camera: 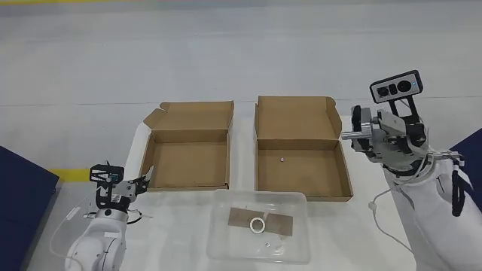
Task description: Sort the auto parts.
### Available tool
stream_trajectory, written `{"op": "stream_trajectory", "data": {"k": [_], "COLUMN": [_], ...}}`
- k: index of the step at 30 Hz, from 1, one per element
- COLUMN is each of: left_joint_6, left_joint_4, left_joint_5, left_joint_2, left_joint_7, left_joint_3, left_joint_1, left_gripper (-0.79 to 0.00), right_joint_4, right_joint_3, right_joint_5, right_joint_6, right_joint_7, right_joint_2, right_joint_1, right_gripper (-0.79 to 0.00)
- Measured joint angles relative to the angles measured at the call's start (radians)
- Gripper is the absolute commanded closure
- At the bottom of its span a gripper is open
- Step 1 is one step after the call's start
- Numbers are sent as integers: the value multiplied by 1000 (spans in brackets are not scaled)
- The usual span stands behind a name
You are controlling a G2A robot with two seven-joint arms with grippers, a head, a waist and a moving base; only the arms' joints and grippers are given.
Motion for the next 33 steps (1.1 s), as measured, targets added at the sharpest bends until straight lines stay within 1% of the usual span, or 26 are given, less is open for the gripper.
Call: {"op": "stream_trajectory", "data": {"k": [4, 12, 17, 26, 30, 33], "left_joint_6": [0, 0, 0, 0, 0, 0], "left_joint_4": [0, 0, 0, 0, 0, 0], "left_joint_5": [0, 0, 0, 0, 0, 0], "left_joint_2": [0, 0, 0, 0, 0, 0], "left_joint_7": [0, 0, 0, 0, 0, 0], "left_joint_3": [0, 0, 0, 0, 0, 0], "left_joint_1": [0, 0, 0, 0, 0, 0], "left_gripper": [-785, -785, -785, -785, -785, -785], "right_joint_4": [-9, -10, -7, -8, -21, -17], "right_joint_3": [5, -3, -4, -3, 31, 75], "right_joint_5": [11, 169, 226, 228, 183, 155], "right_joint_6": [4, 13, 24, 24, 40, 56], "right_joint_7": [-1, 19, 33, 33, -2, 3], "right_joint_2": [-9, -35, -49, -50, -54, -54], "right_joint_1": [-5, -14, -16, -15, -30, -53], "right_gripper": [0, 0, 0, 0, 0, 0]}}
